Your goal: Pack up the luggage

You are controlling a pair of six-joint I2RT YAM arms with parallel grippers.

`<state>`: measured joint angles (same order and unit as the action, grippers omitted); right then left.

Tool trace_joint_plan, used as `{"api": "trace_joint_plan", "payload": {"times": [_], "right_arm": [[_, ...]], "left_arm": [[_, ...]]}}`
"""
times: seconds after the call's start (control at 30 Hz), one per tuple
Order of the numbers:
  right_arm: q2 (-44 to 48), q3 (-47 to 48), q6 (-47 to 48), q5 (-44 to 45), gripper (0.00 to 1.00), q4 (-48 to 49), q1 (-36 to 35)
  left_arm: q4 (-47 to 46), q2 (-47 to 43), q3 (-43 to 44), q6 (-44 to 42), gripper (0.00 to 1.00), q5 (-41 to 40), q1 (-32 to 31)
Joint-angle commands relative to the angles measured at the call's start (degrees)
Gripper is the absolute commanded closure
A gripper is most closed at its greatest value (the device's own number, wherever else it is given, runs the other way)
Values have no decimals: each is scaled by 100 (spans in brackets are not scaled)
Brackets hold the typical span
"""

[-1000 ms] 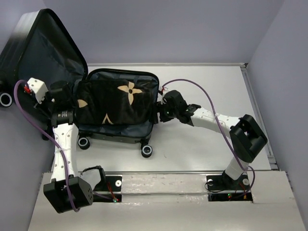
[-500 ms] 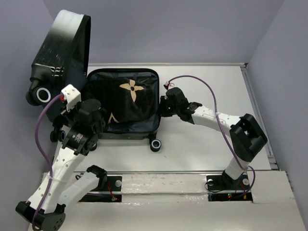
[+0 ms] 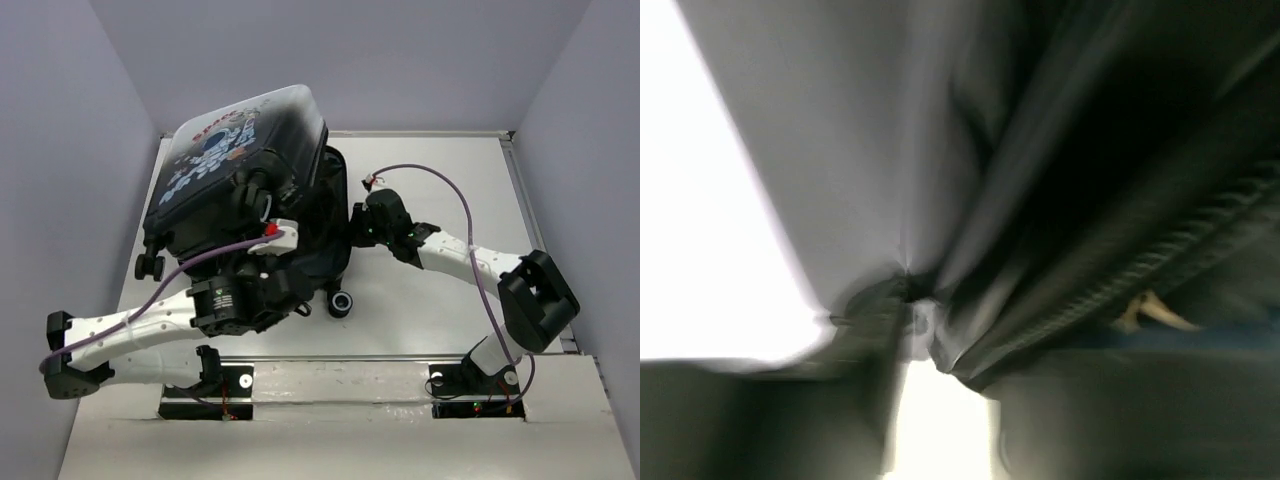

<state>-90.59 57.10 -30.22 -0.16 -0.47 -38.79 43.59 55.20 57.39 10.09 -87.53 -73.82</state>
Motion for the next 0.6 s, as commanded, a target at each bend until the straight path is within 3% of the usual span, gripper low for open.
{"api": "trace_joint_plan", "payload": {"times": [0.0,0.03,0.07,0.23,0.37,0.4,0.47,0.5,0.53,0.57], "right_arm": [[339,-410,279,-379,93,152,239],[401,-532,323,-423,93,144,292],[471,-594,332,-440,93,144,353],[1095,-972,543,-432,93,-101,618],[1552,-1218,657,-529,93,-322,873],[1657,-1262,701,-502,93,-470,951],[1991,-1245,815,-424,93,-708,1031],[2114,-1193,859,-284,93,-952,1031],[2246,-1158,894,-222,93,-1085,1083],[2482,-1114,956,-125,93,-1304,1084]], "left_arm": [[-2741,79,975,1032,38,2151,-1089],[-3125,61,1168,691,21,2639,-1256],[-3320,35,1231,522,18,2923,-1301],[-3876,-9,1845,178,12,4670,-1337],[-3325,324,2520,327,10,4297,-1214],[-3113,464,2662,493,11,4288,-1040],[-2796,518,2857,774,13,4716,-31],[-2630,492,2857,967,14,5310,434],[-2602,457,2805,1021,15,5551,1361],[-2593,422,2770,1048,17,5788,1849]]}}
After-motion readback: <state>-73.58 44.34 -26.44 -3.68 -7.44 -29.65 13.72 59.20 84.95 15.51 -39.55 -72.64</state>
